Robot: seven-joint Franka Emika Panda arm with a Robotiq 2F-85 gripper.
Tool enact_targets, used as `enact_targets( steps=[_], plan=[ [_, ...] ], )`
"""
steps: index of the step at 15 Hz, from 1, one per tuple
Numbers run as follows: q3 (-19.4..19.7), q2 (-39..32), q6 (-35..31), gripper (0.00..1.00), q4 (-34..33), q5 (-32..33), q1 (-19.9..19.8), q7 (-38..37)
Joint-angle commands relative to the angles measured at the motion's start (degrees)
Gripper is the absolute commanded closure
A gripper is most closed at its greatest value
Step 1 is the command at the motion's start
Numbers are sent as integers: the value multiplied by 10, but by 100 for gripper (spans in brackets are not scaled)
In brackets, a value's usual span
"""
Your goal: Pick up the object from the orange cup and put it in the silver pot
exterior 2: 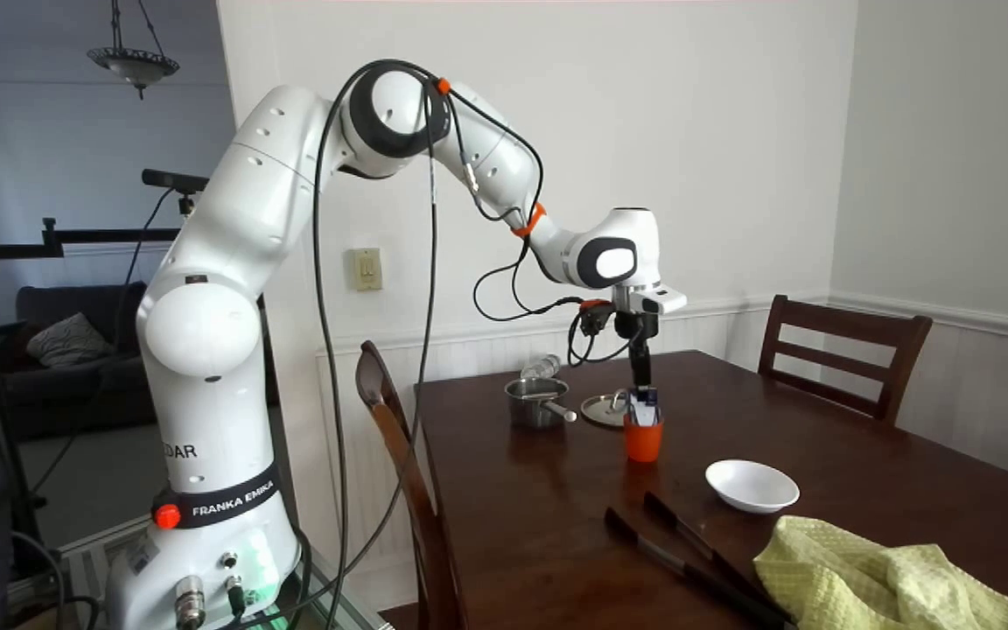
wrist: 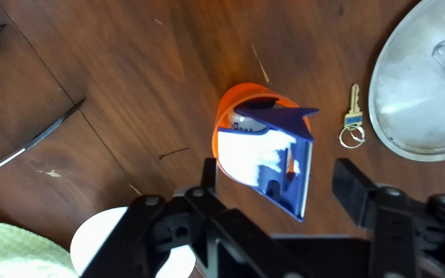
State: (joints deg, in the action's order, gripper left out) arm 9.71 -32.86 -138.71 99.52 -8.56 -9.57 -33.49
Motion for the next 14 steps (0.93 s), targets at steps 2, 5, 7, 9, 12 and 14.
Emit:
enact_targets(
  steps=[2, 5, 7, 9, 12, 14],
  plan=[
    [4, -54, 33, 46, -69, -23, -1, 0],
    [7, -58, 53, 71, -88, -19, -1, 2],
    [6, -50, 70, 87, -90, -20, -3, 5],
    [7, -47, 91, 100, -99, -16, -2, 7],
    [9, -48, 119, 100, -109, -11, -1, 7],
    [9, -42, 136, 98, -113, -12, -2, 10]
  ],
)
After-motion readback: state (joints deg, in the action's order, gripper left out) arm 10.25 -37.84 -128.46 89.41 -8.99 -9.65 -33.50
